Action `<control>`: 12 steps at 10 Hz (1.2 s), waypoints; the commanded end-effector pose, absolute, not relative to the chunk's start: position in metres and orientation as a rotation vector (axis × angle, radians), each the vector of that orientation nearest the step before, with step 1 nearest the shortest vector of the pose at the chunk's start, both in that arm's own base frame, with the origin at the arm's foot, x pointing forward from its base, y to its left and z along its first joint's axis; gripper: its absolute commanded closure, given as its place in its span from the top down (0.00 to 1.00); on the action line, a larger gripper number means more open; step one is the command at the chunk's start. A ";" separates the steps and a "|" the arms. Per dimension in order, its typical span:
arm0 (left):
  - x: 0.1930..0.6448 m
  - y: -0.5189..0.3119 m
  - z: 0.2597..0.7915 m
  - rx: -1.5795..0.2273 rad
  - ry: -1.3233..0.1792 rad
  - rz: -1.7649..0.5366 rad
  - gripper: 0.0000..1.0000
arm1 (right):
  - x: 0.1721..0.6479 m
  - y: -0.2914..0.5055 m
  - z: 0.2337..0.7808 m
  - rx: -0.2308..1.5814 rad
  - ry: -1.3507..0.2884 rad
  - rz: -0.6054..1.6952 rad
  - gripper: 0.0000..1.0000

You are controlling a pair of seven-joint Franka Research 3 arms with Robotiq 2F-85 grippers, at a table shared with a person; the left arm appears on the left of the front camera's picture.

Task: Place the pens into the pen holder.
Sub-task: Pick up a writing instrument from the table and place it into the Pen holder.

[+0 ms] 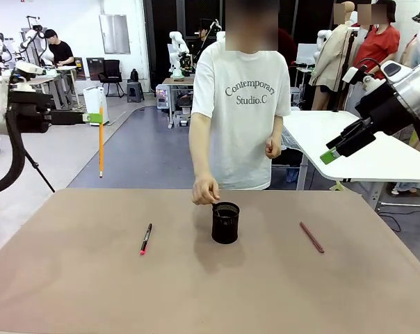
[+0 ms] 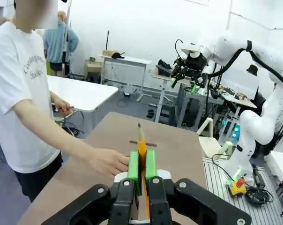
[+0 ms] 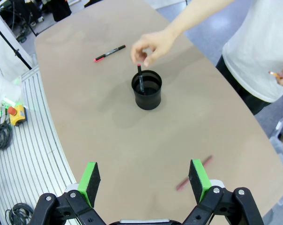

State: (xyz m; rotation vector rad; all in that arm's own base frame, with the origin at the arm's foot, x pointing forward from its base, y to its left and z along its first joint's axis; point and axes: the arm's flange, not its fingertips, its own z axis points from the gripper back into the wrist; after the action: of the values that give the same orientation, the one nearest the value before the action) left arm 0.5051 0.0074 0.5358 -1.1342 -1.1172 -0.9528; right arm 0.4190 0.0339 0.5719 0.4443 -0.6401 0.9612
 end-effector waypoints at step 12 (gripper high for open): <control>0.506 0.004 0.536 -1.138 -1.094 -0.950 0.00 | 0.419 0.034 0.573 0.468 -0.650 0.953 1.00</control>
State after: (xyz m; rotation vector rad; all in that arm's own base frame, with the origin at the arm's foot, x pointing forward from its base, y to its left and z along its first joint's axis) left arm 0.5057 0.0048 0.5337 -1.1379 -1.1077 -0.9538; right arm 0.4190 0.0339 0.5719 0.4443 -0.6401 0.9612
